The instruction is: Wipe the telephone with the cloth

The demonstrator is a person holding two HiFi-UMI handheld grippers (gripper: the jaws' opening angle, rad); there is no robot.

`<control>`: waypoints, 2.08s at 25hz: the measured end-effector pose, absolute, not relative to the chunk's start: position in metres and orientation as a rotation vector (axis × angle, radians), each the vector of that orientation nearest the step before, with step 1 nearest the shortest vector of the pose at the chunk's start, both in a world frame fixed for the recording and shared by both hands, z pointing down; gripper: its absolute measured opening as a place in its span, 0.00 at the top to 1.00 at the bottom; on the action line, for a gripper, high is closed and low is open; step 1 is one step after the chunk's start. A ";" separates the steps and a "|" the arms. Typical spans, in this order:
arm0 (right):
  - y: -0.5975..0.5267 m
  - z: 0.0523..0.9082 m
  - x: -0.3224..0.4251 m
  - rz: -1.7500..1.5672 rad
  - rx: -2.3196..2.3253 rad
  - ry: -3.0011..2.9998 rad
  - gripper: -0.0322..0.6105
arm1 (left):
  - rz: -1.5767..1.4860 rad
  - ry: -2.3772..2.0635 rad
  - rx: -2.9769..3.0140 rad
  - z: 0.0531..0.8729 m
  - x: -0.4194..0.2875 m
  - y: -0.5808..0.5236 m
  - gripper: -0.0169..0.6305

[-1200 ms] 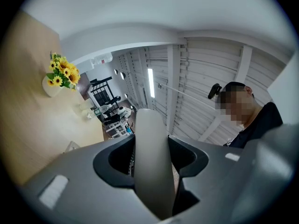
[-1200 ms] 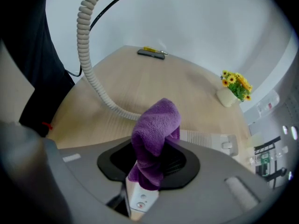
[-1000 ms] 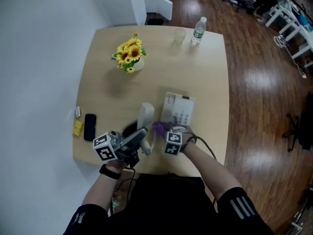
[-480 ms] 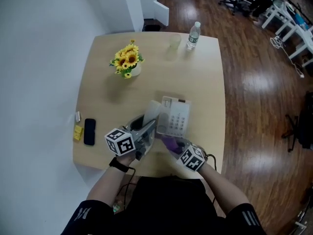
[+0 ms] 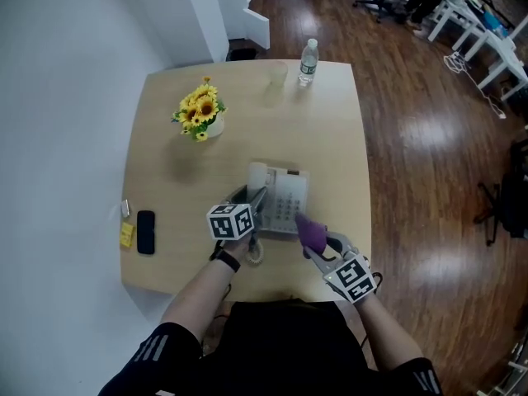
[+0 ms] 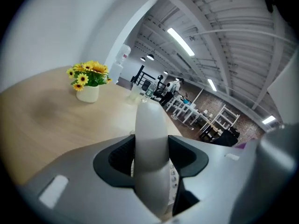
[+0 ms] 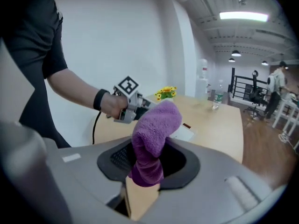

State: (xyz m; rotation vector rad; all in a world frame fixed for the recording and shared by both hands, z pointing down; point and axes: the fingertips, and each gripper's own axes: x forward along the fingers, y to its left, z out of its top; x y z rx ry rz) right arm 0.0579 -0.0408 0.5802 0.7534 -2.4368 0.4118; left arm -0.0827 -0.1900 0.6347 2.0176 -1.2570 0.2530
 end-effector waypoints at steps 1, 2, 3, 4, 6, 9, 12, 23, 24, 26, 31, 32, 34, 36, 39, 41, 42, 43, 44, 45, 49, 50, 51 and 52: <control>-0.044 0.574 0.061 0.414 0.783 -2.446 0.74 | 0.290 -1.273 2.005 0.644 -0.081 -0.192 0.65; -0.047 0.569 0.065 0.415 0.808 -2.454 0.74 | 0.328 -1.284 1.997 0.652 -0.078 -0.193 0.65; -0.049 0.564 0.067 0.415 0.828 -2.460 0.74 | 0.367 -1.292 1.991 0.659 -0.075 -0.194 0.65; -0.051 0.560 0.069 0.415 0.844 -2.465 0.74 | 0.405 -1.298 1.987 0.666 -0.072 -0.195 0.65; -0.052 0.556 0.073 0.412 0.863 -2.470 0.74 | 0.480 -1.307 1.980 0.678 -0.066 -0.196 0.65; -0.048 0.555 0.077 0.413 0.871 -2.466 0.74 | 0.572 -1.328 1.965 0.691 -0.061 -0.196 0.65; -0.041 0.558 0.080 0.439 0.879 -2.461 0.74 | 0.593 -1.348 1.964 0.696 -0.057 -0.197 0.65; -0.032 0.557 0.075 0.475 0.895 -2.481 0.74 | 0.585 -1.303 1.972 0.703 -0.048 -0.199 0.64; -0.031 0.557 0.075 0.475 0.894 -2.480 0.74 | 0.601 -1.297 1.971 0.705 -0.049 -0.197 0.63; -0.030 0.557 0.075 0.474 0.891 -2.480 0.74 | 0.605 -1.293 1.963 0.708 -0.052 -0.194 0.63; -0.027 0.560 0.078 0.474 0.893 -2.466 0.74 | 0.591 -1.278 1.964 0.708 -0.054 -0.196 0.64; -0.026 0.560 0.078 0.475 0.894 -2.463 0.74 | 0.595 -1.277 1.967 0.708 -0.053 -0.195 0.63; -0.025 0.560 0.079 0.475 0.895 -2.462 0.74 | 0.603 -1.276 1.974 0.707 -0.052 -0.195 0.63; -0.024 0.560 0.079 0.475 0.899 -2.463 0.74 | 0.611 -1.262 1.986 0.707 -0.052 -0.193 0.62; -0.026 0.558 0.079 0.472 0.910 -2.465 0.74 | 0.618 -1.239 2.023 0.702 -0.053 -0.192 0.57; -0.029 0.556 0.079 0.476 0.922 -2.466 0.74 | 0.616 -1.219 2.065 0.693 -0.054 -0.189 0.56; -0.030 0.554 0.080 0.479 0.929 -2.466 0.74 | 0.614 -1.205 2.091 0.686 -0.054 -0.187 0.56; -0.031 0.553 0.080 0.482 0.935 -2.466 0.74 | 0.610 -1.189 2.120 0.679 -0.054 -0.185 0.55; -0.033 0.552 0.080 0.483 0.941 -2.470 0.74 | 0.605 -1.171 2.155 0.670 -0.053 -0.181 0.55; -0.034 0.551 0.080 0.486 0.946 -2.476 0.74 | 0.598 -1.152 2.195 0.660 -0.053 -0.177 0.55; -0.036 0.547 0.074 0.493 0.956 -2.492 0.74 | 0.572 -1.069 2.374 0.620 -0.054 -0.152 0.55; -0.036 0.545 0.072 0.488 0.956 -2.495 0.74 | 0.576 -1.048 2.417 0.613 -0.054 -0.144 0.55; -0.037 0.542 0.070 0.485 0.959 -2.498 0.74 | 0.580 -1.027 2.456 0.606 -0.055 -0.135 0.55; -0.037 0.540 0.067 0.487 0.962 -2.504 0.73 | 0.578 -1.008 2.487 0.599 -0.056 -0.125 0.55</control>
